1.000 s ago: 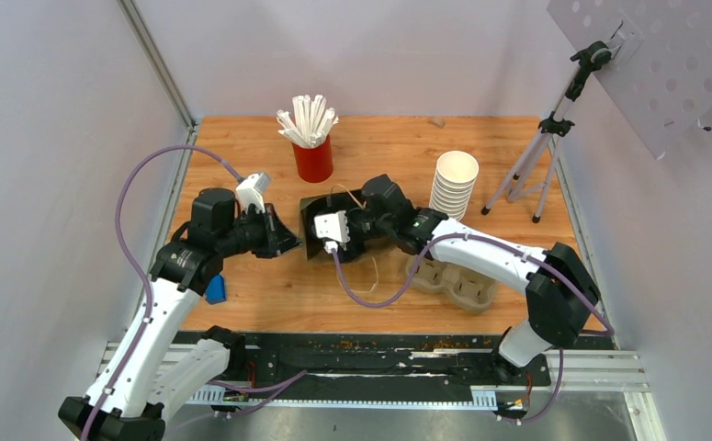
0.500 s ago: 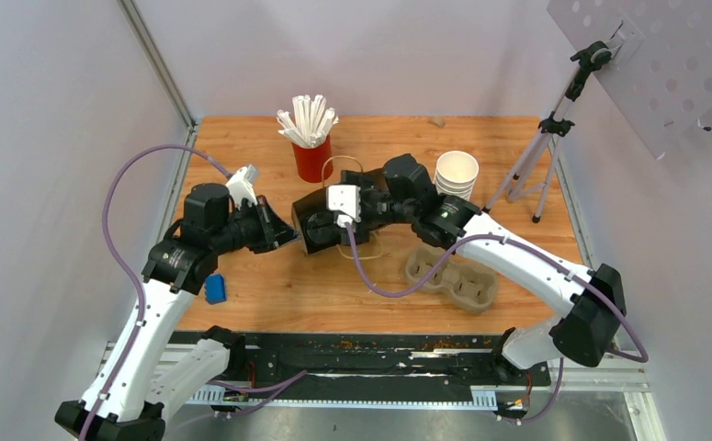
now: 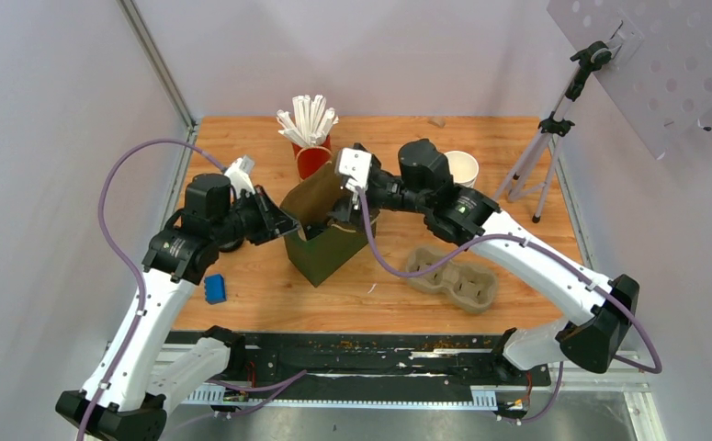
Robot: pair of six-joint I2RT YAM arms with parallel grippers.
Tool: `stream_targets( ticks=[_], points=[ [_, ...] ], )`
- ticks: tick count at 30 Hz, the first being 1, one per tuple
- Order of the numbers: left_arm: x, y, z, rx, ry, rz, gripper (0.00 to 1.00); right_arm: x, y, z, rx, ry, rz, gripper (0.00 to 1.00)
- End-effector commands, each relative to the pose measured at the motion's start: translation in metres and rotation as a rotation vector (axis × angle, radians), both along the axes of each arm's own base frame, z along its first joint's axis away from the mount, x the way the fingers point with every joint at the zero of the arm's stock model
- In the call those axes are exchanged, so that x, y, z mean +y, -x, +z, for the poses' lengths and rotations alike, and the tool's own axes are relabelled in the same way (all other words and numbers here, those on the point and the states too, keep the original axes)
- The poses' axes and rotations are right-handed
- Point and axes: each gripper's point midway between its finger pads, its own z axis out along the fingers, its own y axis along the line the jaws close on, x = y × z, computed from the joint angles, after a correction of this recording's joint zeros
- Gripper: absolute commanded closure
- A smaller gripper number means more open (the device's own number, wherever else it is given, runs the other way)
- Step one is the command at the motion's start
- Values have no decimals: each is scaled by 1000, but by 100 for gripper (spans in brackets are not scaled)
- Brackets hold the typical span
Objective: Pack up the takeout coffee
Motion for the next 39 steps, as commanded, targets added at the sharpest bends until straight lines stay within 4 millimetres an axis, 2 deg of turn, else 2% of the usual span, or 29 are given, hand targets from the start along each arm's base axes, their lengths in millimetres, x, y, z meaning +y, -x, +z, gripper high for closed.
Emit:
stream_targets(
  ticks=[1, 6, 8, 15, 18, 21, 23, 27, 31, 33, 36, 39],
  points=[
    [6, -4, 15, -41, -23, 33, 84, -4, -14, 50, 43, -149, -129, 13],
    [16, -9, 23, -85, -78, 64, 56, -7, -22, 64, 181, -206, -235, 8],
    [27, -18, 31, -130, -128, 111, 42, -12, -21, 64, 253, -210, -278, 1],
    [70, -59, 84, -336, -362, 270, 1, -46, 0, 81, 311, -249, -347, 0],
    [81, -79, 102, -391, -442, 318, 0, -58, 13, 79, 326, -264, -344, 0],
    [84, -99, 115, -411, -489, 344, 0, -62, 37, 77, 366, -293, -261, 0],
    [80, -113, 114, -386, -521, 332, 0, -67, 47, 78, 395, -337, -243, 0],
    [73, -150, 102, -345, -594, 307, 0, -89, 50, 72, 421, -464, -317, 0],
    [57, -180, 100, -353, -589, 266, 7, -110, 66, 62, 366, -422, -316, 0],
    [51, -197, 88, -341, -590, 260, 12, -120, 65, 56, 350, -369, -359, 2],
    [35, -217, 58, -317, -577, 203, 26, -133, 60, 52, 309, -314, -418, 3],
    [20, -232, 28, -271, -533, 154, 42, -136, 55, 51, 272, -299, -436, 5]
  ],
)
